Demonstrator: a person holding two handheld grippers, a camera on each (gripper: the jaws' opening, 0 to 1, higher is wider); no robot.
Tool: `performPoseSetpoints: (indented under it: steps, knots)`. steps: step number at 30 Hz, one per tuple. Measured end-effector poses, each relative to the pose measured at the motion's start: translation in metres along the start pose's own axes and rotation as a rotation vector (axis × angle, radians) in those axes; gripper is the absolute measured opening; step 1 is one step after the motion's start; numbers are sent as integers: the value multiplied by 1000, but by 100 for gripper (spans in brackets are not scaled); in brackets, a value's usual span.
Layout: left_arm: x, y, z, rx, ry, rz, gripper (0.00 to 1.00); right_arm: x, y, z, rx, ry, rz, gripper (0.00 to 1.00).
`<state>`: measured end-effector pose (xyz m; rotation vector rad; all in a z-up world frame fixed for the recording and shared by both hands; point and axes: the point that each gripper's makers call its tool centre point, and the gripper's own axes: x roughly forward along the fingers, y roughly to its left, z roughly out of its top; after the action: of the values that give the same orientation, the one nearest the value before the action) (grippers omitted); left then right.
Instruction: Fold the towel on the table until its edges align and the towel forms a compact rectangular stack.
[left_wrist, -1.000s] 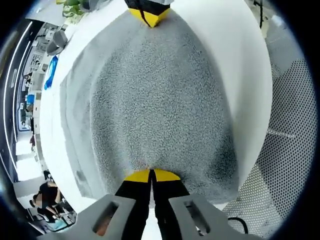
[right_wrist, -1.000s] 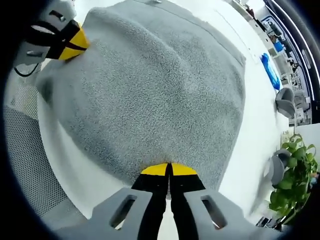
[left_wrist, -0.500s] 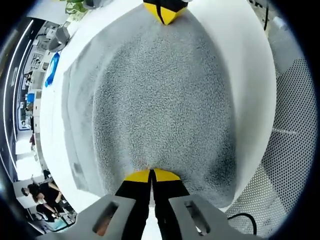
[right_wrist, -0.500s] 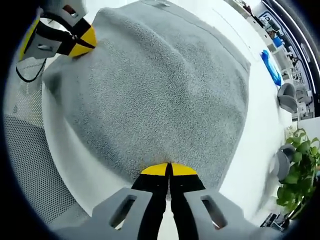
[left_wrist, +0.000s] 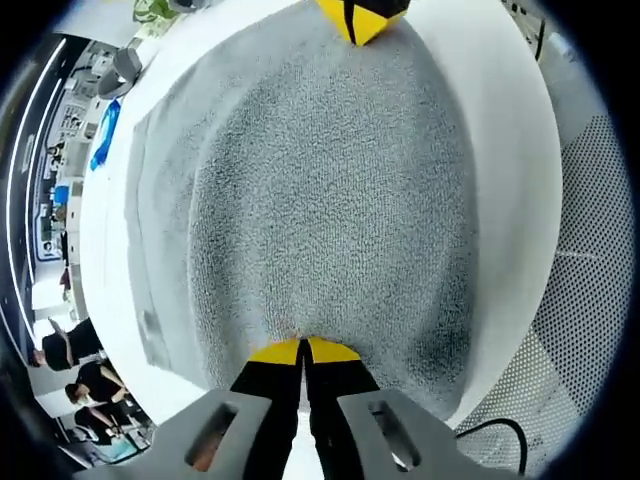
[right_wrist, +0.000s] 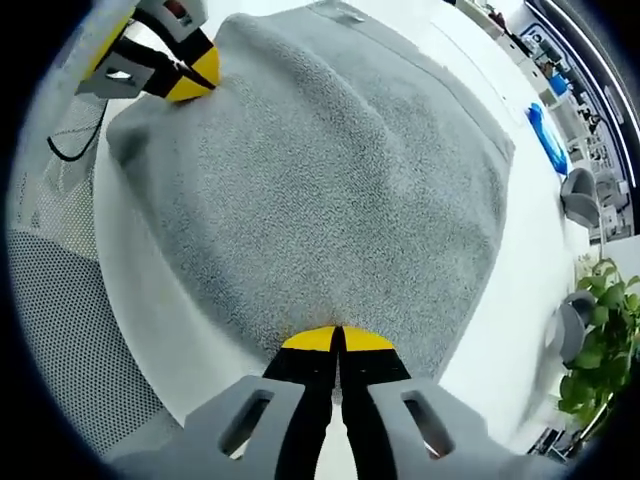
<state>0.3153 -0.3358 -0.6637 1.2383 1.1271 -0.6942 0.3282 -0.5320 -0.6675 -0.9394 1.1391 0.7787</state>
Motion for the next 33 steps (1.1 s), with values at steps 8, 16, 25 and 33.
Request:
performPoseSetpoints:
  steps: [8,16,25,33]
  knots:
    - [2,6,-3,-46,-41,-15,1,-1,6,1,-8,-18,4,0]
    - [4,10,-6,-25,-106,14,1,-6,25,0,-43,-129,55,0]
    - [6,18,-8,-4,-173,45,1,-12,41,-1,153,-310,212,0]
    - [9,27,-9,45,-220,53,1,-16,60,8,129,-351,147,0]
